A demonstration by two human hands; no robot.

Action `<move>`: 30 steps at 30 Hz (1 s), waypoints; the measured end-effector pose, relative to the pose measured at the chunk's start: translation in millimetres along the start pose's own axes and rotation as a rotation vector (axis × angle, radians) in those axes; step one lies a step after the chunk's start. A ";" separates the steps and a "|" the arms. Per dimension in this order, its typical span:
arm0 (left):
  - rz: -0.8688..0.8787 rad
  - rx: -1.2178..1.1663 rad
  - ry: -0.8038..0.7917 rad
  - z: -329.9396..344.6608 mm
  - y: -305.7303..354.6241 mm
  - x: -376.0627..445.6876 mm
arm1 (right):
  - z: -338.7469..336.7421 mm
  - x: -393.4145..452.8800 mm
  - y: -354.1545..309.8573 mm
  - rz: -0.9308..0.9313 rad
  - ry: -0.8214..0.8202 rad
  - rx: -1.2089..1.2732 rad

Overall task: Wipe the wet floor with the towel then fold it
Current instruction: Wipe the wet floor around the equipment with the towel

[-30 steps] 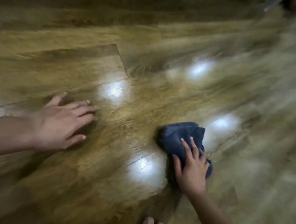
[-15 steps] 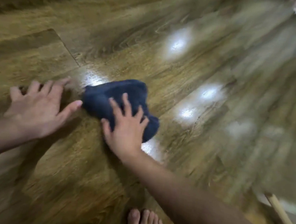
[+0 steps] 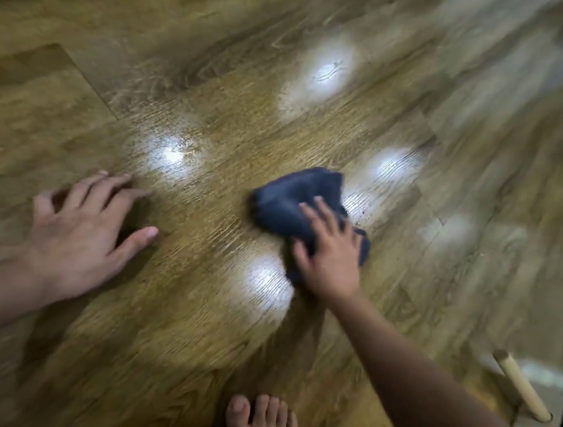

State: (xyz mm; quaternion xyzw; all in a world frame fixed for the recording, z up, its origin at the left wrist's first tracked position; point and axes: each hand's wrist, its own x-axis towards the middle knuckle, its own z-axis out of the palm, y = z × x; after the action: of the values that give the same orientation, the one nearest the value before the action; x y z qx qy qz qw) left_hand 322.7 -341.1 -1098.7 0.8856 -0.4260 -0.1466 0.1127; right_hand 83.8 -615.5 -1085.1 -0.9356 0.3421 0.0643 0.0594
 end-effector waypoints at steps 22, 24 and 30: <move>-0.071 -0.080 0.094 -16.7 -5.7 25.8 | 28.0 -52.9 -163.4 -0.747 -0.084 -0.116; -0.042 -0.033 0.080 -17.6 -6.4 25.2 | 27.8 -43.1 -143.9 -0.765 -0.041 -0.112; -0.024 0.138 -0.031 -4.7 -16.4 6.4 | 3.8 35.3 -35.2 -0.188 0.077 -0.053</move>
State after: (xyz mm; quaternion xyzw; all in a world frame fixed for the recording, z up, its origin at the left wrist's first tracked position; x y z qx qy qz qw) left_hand 340.1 -335.8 -1100.7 0.8940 -0.4260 -0.1320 0.0431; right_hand 133.0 -610.6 -1092.1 -0.9665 0.2532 0.0315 0.0271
